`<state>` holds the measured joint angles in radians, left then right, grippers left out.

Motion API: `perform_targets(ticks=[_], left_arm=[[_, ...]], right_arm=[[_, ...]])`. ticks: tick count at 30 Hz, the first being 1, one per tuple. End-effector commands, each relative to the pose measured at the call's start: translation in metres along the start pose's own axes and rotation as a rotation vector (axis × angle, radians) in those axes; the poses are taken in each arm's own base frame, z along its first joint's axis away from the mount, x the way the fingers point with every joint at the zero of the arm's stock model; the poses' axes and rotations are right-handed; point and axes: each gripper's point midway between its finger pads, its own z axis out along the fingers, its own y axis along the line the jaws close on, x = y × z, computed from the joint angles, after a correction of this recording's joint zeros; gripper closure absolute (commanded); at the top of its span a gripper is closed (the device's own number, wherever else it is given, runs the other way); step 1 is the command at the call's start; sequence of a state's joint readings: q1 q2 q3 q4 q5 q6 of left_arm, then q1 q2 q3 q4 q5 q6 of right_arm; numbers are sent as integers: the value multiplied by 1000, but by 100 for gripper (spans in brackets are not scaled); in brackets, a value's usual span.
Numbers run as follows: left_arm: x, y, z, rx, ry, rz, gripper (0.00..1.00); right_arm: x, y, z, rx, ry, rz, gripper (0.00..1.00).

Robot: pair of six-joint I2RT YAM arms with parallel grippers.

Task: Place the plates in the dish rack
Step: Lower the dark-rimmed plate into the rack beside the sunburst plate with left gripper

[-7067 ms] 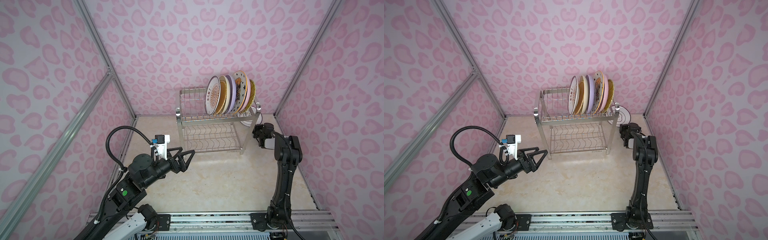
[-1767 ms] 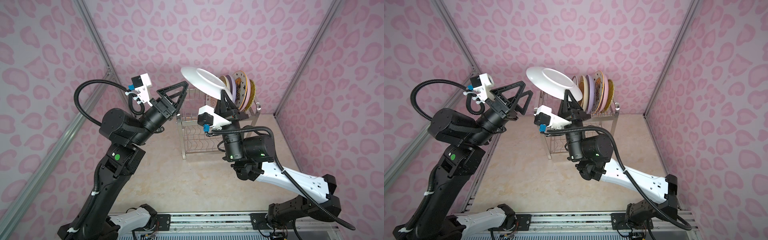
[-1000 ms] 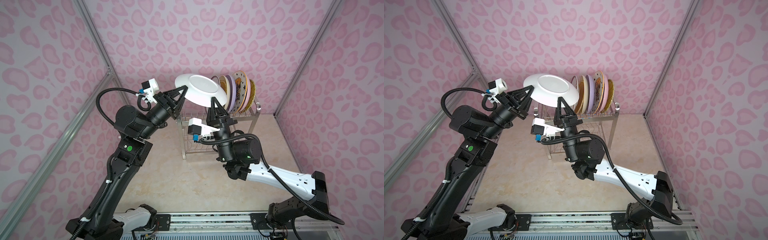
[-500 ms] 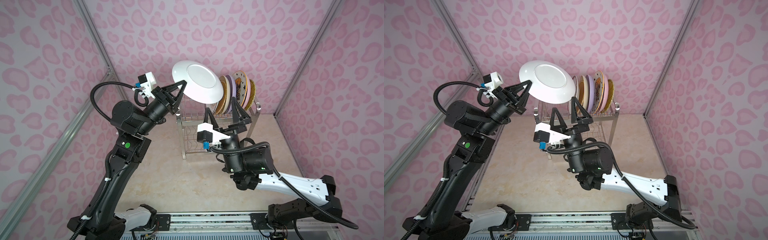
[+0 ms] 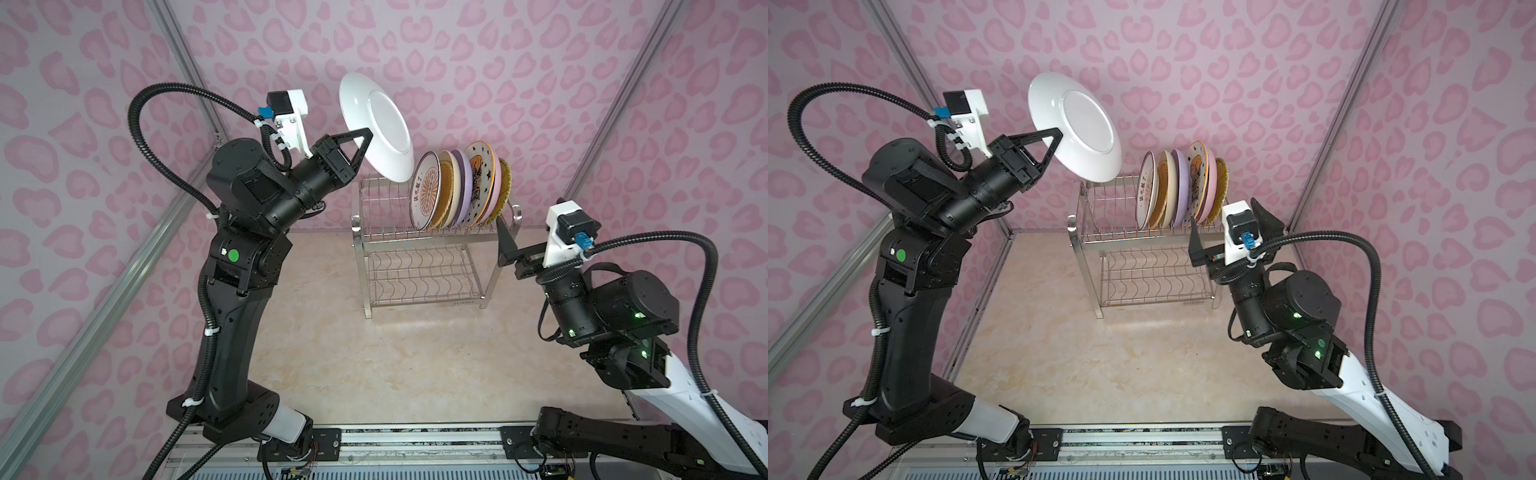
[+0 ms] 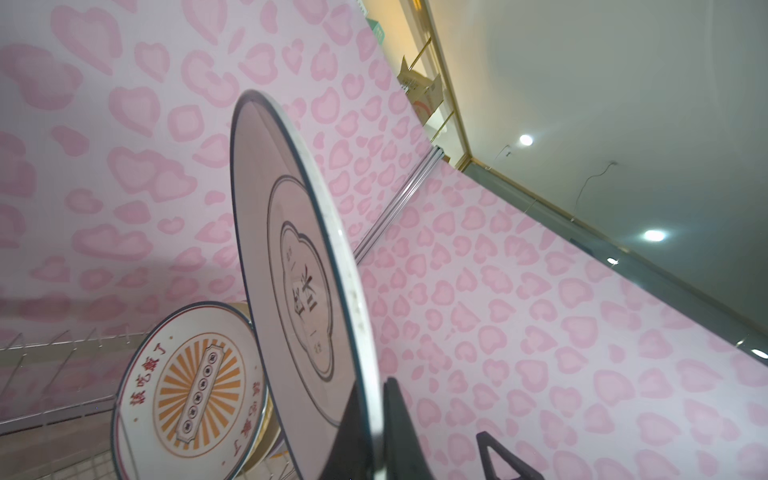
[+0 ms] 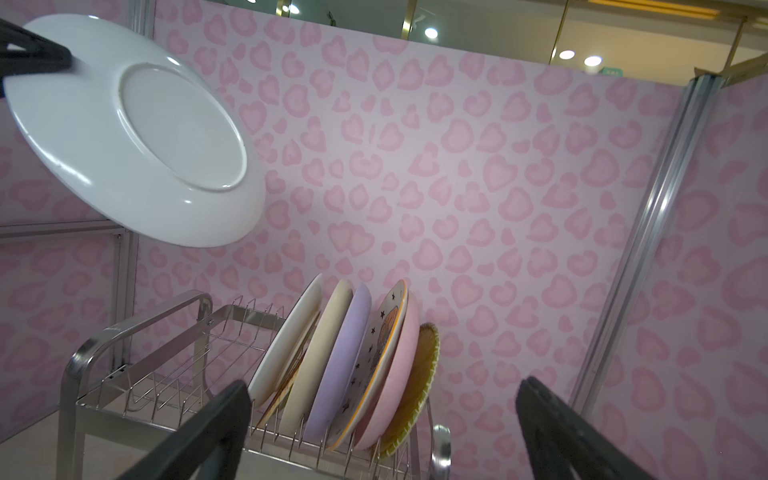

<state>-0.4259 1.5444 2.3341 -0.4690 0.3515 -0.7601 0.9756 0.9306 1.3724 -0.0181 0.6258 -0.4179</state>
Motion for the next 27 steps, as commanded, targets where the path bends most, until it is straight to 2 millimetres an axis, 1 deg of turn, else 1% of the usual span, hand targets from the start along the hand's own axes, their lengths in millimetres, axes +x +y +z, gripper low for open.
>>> perform_targets(ticks=[1, 5, 7, 9, 15, 17, 22, 27], left_arm=[[26, 24, 10, -80, 117, 104, 97], [50, 45, 28, -143, 174, 140, 97], [63, 54, 37, -166, 204, 150, 97], [72, 58, 43, -192, 216, 181, 97], [85, 75, 54, -280, 222, 253, 97], [91, 81, 59, -288, 232, 257, 97], [95, 93, 64, -328, 233, 264, 97], [105, 100, 71, -327, 256, 254, 97]], right_arm=[[33, 0, -9, -66, 103, 184, 0], [44, -12, -16, -61, 131, 228, 0], [49, -13, -19, -65, 139, 234, 0], [54, -13, -21, -69, 147, 239, 0], [66, -13, -26, -69, 167, 246, 0], [68, -13, -27, -71, 168, 251, 0], [72, -13, -28, -72, 177, 256, 0], [75, -12, -29, -77, 183, 261, 0]])
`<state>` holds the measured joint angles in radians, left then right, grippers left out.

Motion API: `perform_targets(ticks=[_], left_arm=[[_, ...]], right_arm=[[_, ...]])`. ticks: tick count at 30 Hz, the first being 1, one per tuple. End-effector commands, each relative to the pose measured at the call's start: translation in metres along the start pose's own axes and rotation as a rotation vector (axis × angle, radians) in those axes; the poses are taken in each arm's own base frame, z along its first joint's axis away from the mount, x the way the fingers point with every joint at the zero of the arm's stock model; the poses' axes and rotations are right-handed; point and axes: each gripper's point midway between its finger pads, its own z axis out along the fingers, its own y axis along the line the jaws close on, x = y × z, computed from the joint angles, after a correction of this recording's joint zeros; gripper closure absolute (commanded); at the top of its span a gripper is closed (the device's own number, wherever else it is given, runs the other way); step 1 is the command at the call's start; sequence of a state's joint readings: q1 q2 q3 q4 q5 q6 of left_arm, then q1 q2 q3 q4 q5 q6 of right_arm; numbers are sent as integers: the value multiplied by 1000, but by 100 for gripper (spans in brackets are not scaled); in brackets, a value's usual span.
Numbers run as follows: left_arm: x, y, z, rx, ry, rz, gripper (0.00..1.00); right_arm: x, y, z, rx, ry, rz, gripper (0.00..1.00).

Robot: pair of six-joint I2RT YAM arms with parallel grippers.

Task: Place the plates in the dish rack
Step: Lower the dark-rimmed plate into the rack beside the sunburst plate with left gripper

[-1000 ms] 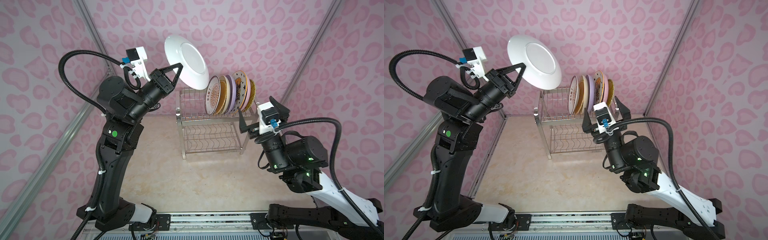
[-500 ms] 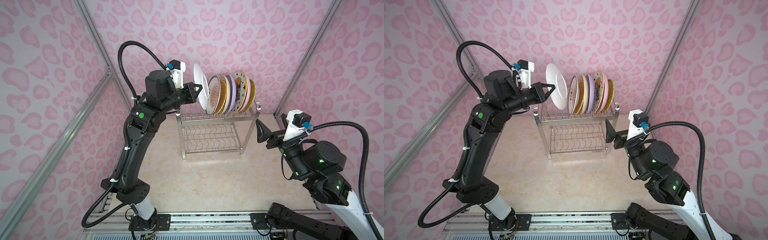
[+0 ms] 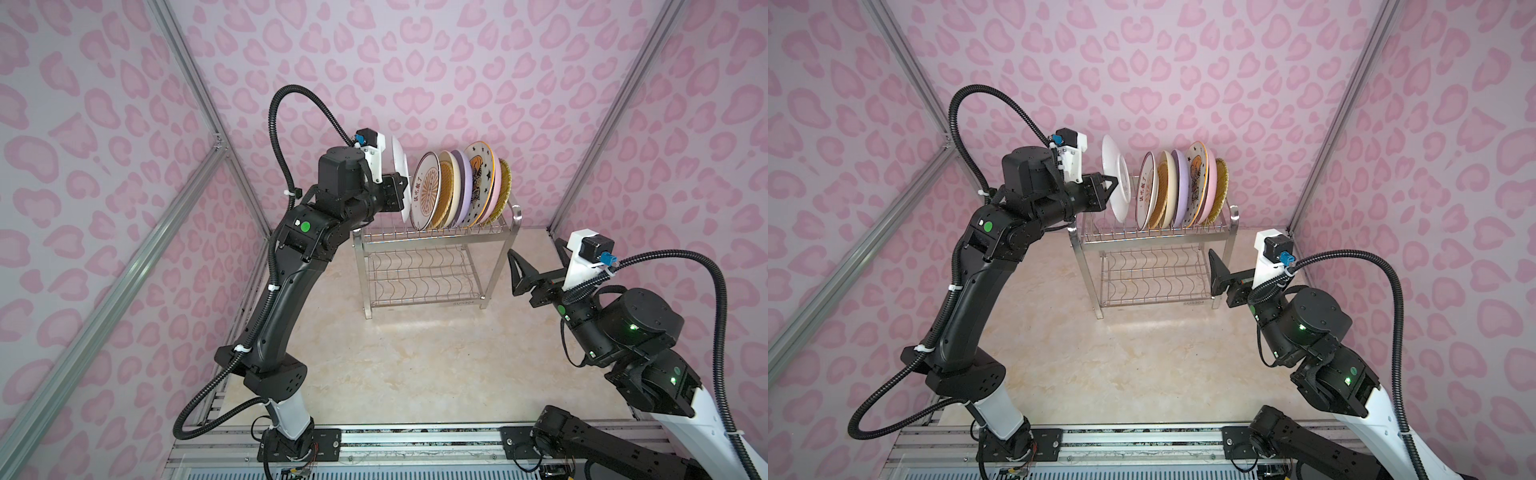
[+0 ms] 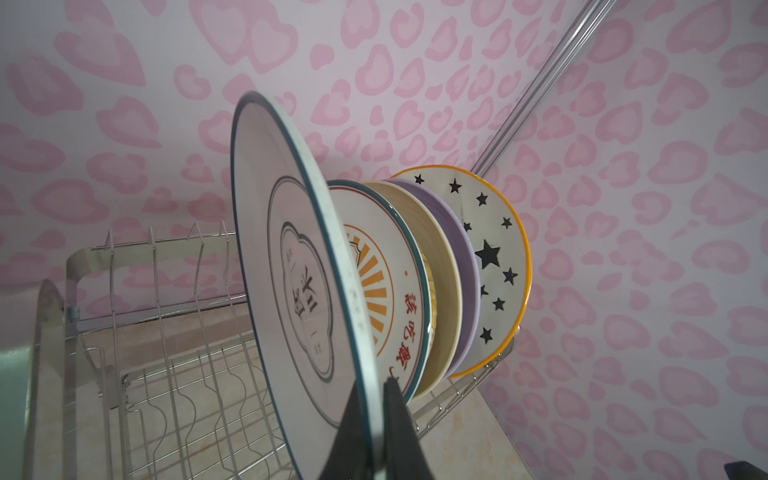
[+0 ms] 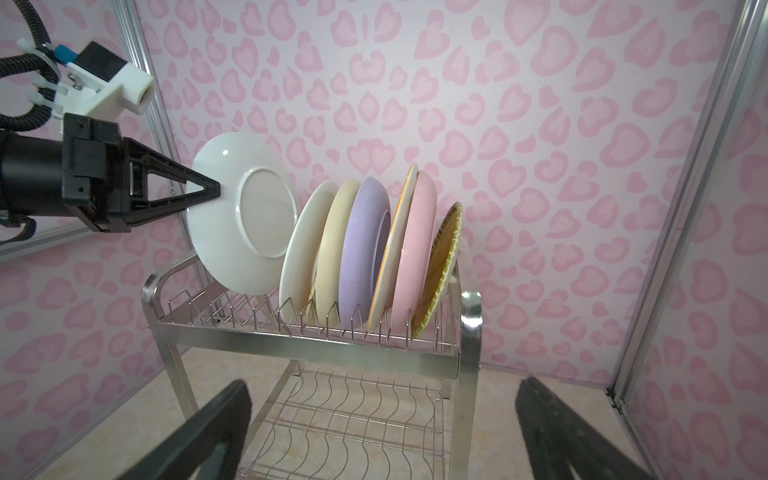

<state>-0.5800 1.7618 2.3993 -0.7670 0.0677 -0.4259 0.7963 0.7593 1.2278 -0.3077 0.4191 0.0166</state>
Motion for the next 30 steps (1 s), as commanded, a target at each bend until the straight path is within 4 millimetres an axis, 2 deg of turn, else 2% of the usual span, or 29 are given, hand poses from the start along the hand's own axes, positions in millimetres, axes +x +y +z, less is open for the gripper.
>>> perform_targets(ticks=[1, 17, 23, 30], left_arm=[[-9, -3, 6, 13, -42, 13, 97], [12, 7, 38, -3, 8, -29, 97], [9, 6, 38, -18, -14, -20, 97], [19, 10, 51, -33, 12, -22, 97]], right_arm=[[3, 2, 1, -12, 6, 12, 0], [17, 6, 5, -24, 29, 29, 0], [18, 7, 6, -27, 33, 28, 0], [18, 7, 5, -31, 27, 33, 0]])
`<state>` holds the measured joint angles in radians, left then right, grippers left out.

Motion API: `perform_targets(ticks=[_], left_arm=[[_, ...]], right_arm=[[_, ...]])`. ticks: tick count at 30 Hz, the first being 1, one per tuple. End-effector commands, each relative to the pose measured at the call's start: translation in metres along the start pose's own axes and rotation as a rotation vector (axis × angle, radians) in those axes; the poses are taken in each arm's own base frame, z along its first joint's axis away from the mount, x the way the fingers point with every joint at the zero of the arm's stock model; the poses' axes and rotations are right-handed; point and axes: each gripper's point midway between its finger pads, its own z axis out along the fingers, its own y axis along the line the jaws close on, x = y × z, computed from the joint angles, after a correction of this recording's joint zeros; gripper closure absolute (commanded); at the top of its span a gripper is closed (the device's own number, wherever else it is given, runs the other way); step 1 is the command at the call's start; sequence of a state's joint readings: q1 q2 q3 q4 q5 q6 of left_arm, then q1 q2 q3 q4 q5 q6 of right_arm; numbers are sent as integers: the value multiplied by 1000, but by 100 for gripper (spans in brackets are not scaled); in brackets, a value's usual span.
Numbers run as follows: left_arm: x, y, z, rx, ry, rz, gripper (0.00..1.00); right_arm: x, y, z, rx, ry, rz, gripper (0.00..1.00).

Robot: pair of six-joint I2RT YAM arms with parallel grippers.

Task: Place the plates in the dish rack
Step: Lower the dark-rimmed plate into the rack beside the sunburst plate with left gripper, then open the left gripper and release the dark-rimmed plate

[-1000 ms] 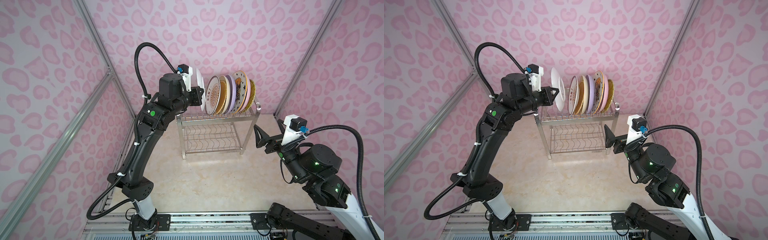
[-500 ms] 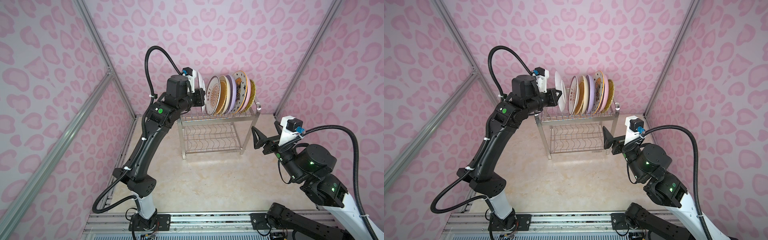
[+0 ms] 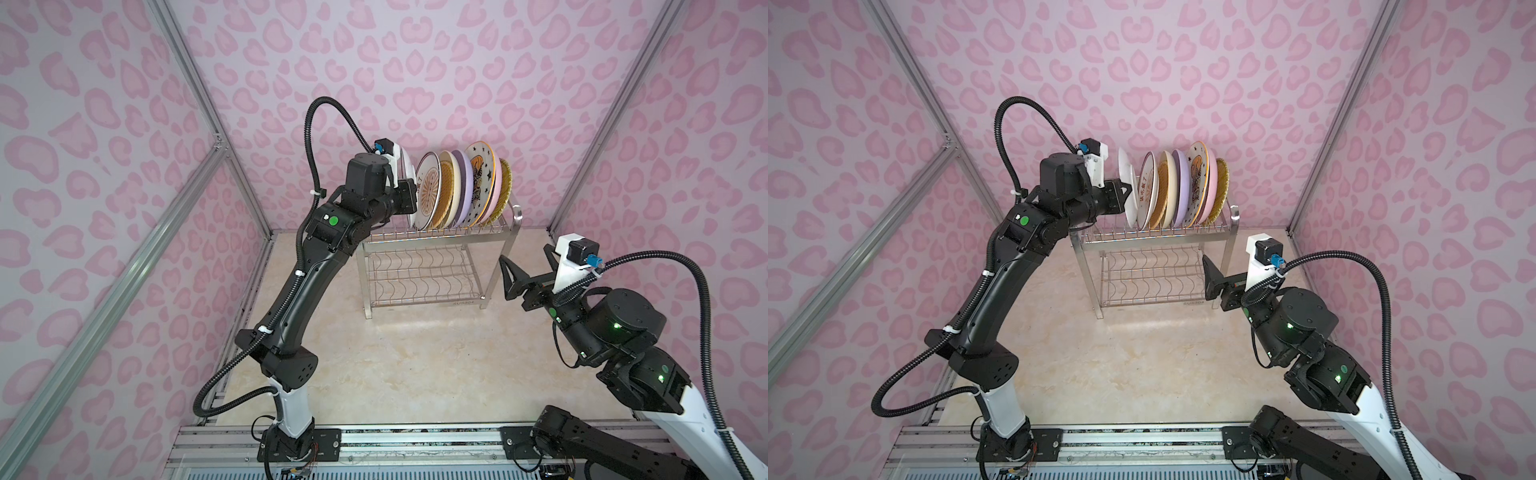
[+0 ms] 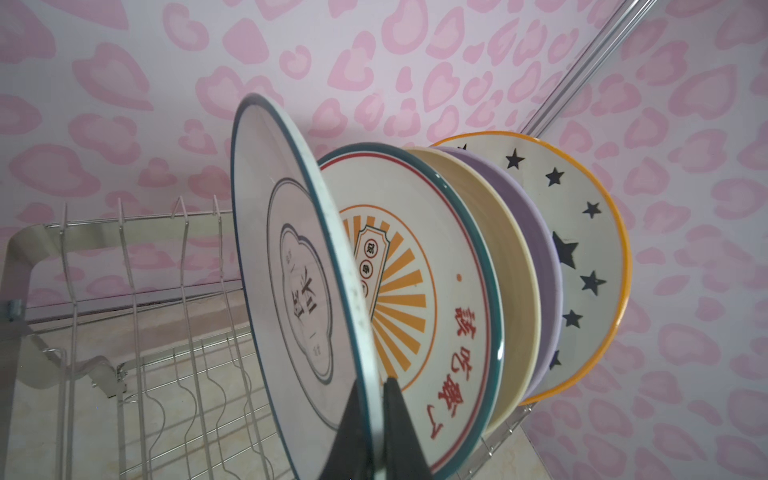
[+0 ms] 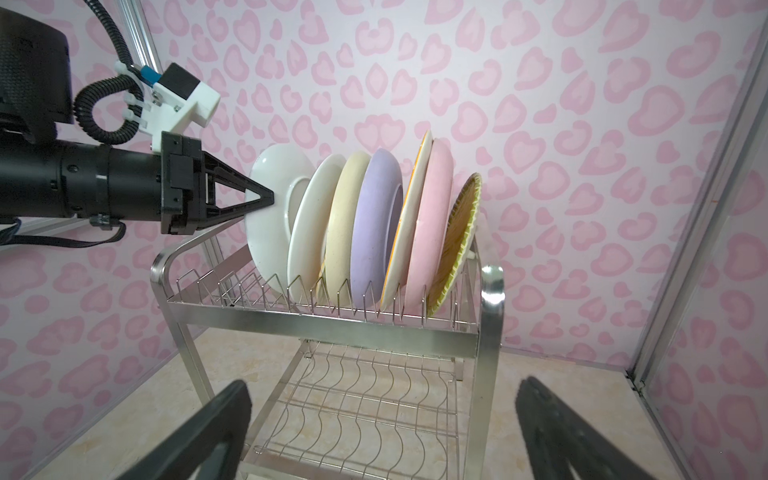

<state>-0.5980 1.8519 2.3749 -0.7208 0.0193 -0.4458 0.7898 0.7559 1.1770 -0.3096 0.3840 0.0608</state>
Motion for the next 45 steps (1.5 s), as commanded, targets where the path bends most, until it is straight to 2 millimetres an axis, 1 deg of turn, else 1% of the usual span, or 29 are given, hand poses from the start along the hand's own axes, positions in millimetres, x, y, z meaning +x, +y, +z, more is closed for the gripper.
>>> perform_targets(ticks=[1, 5, 10, 12, 15, 18, 19, 21, 22, 26, 30, 33, 34, 35, 37, 39, 40, 43, 45], left_arm=[[-8, -5, 2, 19, -36, -4, 97], [-5, 2, 1, -32, -33, 6, 97], [1, 1, 6, -19, -11, 13, 97], [1, 1, 6, -16, -12, 11, 91], [-1, -1, 3, -11, -17, 11, 75], [-5, -3, -2, -1, -27, 11, 57], [-6, -4, -3, 1, -30, 11, 52], [-9, -5, -7, 4, -40, 13, 45], [-11, -6, -10, 7, -44, 14, 43], [-18, -10, -19, 19, -66, 16, 42], [-27, -15, -33, 34, -95, 15, 40], [-36, -21, -50, 57, -119, 14, 39], [-39, -25, -59, 73, -127, 16, 36], [-41, -29, -68, 94, -134, 22, 33], [-40, -31, -86, 113, -149, 33, 20], [-34, -23, -103, 91, -172, 34, 7], [-30, -17, -115, 81, -192, 35, 2], [-11, 7, -145, 32, -269, 33, 3], [3, 32, -171, -35, -337, 24, 3]], right_arm=[[-3, 0, -1, -2, -14, 12, 0], [-3, -1, -2, -3, -20, 20, 0], [0, 1, 0, -7, -13, 24, 0], [1, 1, 0, -7, -12, 27, 0], [2, 0, -1, -8, -12, 32, 0], [3, 0, -1, -6, -10, 32, 0], [2, 0, -1, -5, -10, 33, 0], [2, 0, -2, -10, -9, 34, 0], [3, 0, -2, -11, -8, 35, 0], [3, 0, -2, -10, -7, 38, 0], [3, 0, -3, -12, -3, 39, 0], [0, 0, -4, -11, -11, 40, 0], [-3, -2, -4, -4, -17, 44, 0], [-5, -2, -5, -4, -21, 44, 0], [-9, -4, -6, 4, -25, 49, 0], [-9, -13, -8, 48, -33, 63, 0], [-9, -21, -10, 80, -47, 69, 0], [-2, -48, -13, 213, -70, 85, 0], [11, -64, -8, 286, -56, 99, 0]])
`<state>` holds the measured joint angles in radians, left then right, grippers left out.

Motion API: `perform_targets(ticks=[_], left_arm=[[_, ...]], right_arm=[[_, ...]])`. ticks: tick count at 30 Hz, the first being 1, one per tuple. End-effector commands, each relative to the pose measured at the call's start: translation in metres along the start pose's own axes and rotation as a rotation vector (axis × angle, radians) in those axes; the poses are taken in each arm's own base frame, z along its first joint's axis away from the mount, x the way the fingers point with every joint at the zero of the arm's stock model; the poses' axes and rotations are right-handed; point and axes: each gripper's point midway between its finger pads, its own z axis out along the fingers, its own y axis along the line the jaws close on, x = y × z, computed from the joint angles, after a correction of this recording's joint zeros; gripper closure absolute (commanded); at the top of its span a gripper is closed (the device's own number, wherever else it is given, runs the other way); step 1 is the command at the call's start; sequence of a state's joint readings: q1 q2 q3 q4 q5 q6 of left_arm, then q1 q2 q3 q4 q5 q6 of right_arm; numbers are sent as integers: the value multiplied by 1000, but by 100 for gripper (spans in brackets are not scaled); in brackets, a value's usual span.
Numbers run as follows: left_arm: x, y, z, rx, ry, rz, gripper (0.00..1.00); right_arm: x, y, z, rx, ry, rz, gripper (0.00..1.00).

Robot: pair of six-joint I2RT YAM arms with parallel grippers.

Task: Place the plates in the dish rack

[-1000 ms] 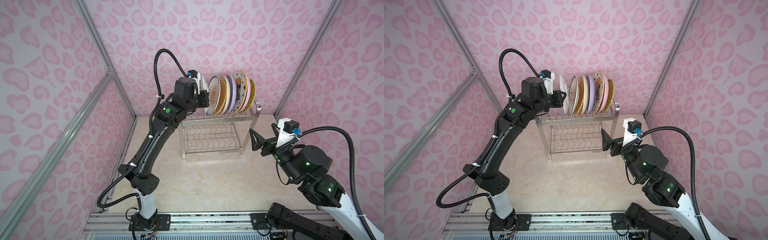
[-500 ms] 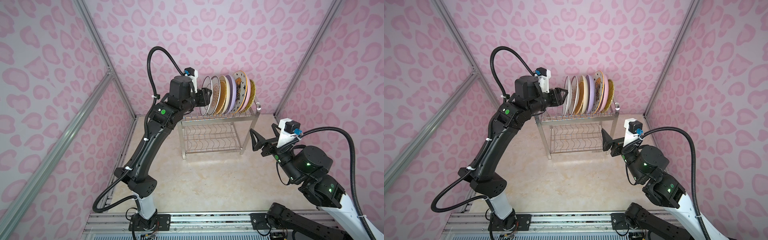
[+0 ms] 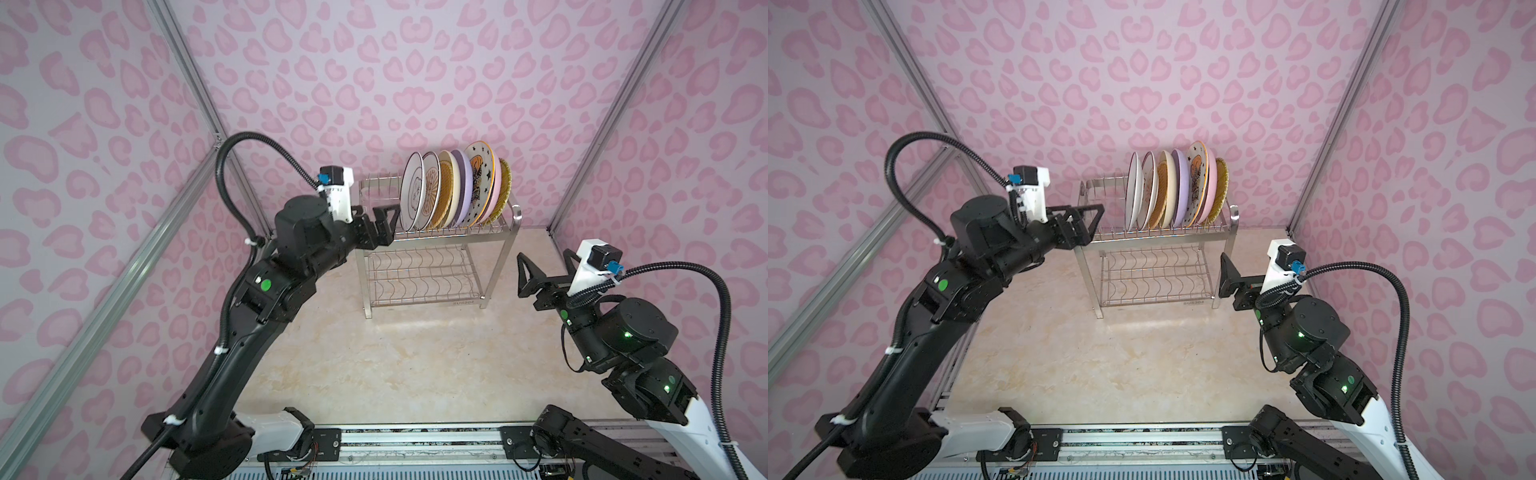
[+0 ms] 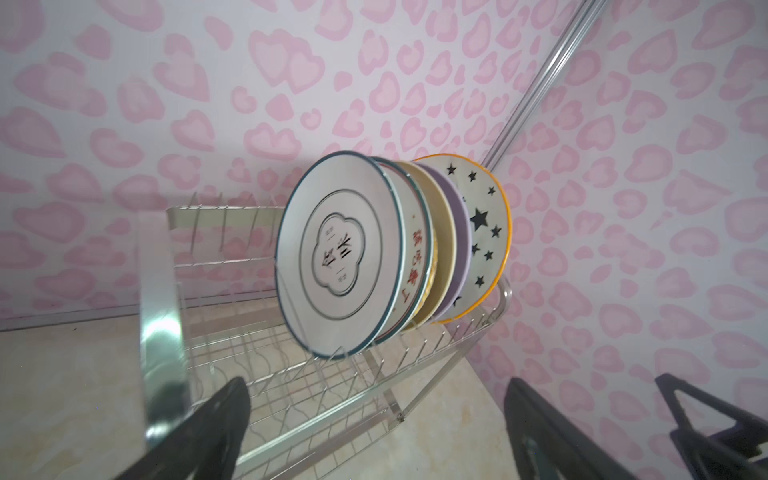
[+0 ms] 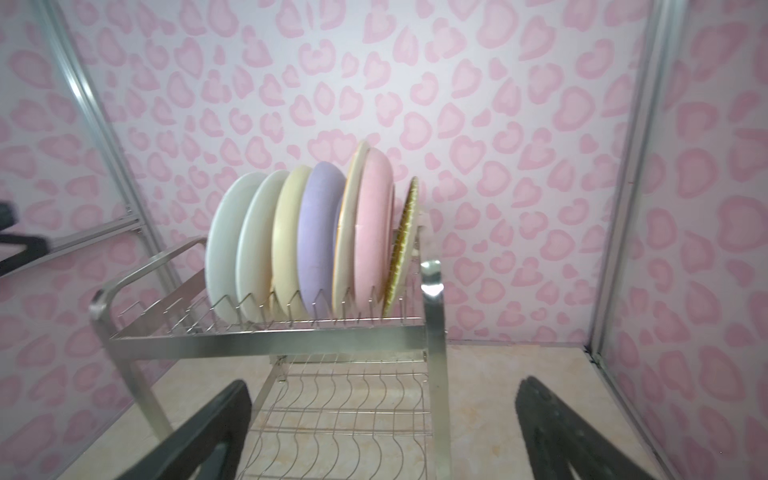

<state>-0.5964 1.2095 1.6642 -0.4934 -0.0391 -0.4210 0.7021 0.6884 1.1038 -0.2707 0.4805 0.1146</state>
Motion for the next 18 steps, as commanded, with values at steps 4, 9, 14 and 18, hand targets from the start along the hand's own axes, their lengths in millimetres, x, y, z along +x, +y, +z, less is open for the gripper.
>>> perform_targets(ticks=[4, 9, 14, 18], left_arm=[[21, 92, -67, -350, -243, 10, 3], [85, 186, -98, -755, -248, 45, 3], [143, 255, -107, -1066, -223, 107, 3], [192, 304, -106, -1193, -165, 81, 3]], right_arm=[[58, -60, 29, 220, 69, 112, 0], [137, -132, 35, 379, 89, 274, 0], [192, -175, 34, 522, 78, 191, 0], [224, -192, 31, 575, 53, 106, 0]])
